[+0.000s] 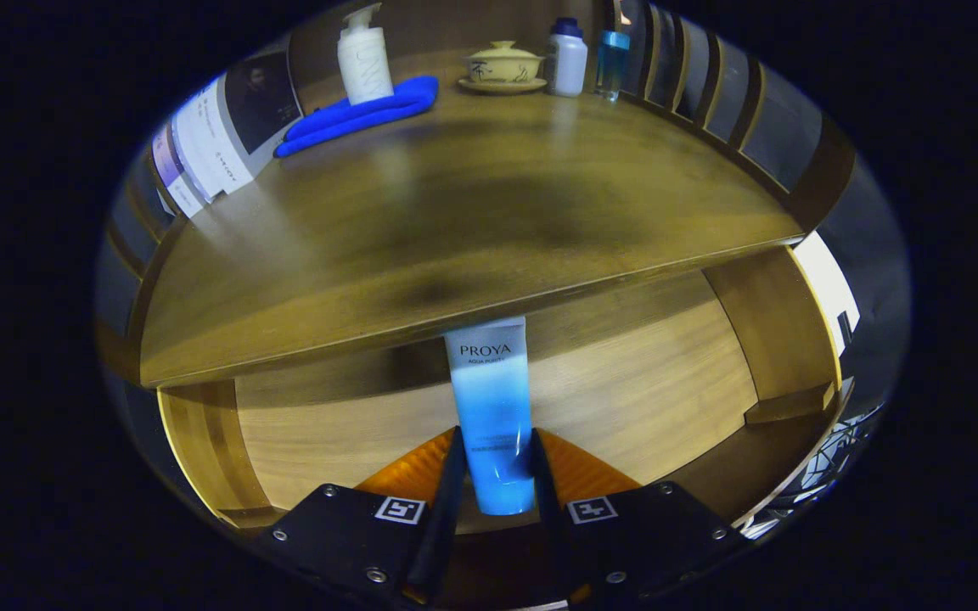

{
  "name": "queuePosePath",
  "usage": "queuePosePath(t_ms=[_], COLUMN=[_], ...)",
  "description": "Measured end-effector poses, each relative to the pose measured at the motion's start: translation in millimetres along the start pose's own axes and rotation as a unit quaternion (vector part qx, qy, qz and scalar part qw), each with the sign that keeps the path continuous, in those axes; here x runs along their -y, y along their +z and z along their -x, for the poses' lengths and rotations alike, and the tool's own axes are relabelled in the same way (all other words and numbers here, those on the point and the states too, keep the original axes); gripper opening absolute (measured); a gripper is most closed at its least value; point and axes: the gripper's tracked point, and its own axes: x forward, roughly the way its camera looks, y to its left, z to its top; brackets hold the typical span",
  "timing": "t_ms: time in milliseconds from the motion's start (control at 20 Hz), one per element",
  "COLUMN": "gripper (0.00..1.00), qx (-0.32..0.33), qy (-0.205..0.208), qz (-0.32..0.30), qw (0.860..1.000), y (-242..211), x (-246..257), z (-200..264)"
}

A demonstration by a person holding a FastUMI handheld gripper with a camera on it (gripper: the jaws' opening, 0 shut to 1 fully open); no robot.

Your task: Pull open the drawer, take out the items inside it, and place them on the countertop above the cabinet.

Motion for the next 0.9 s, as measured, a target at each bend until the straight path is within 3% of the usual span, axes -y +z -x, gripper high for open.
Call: queuePosePath(t_ms=[450,900], gripper=[0.46,0.46], qx=[0.034,0.058], qy=[-0.013,0.000], qz=[0.032,0.043], qw=[0.999,0.997], y=[1,-1], x=[11,9], z=[51,85])
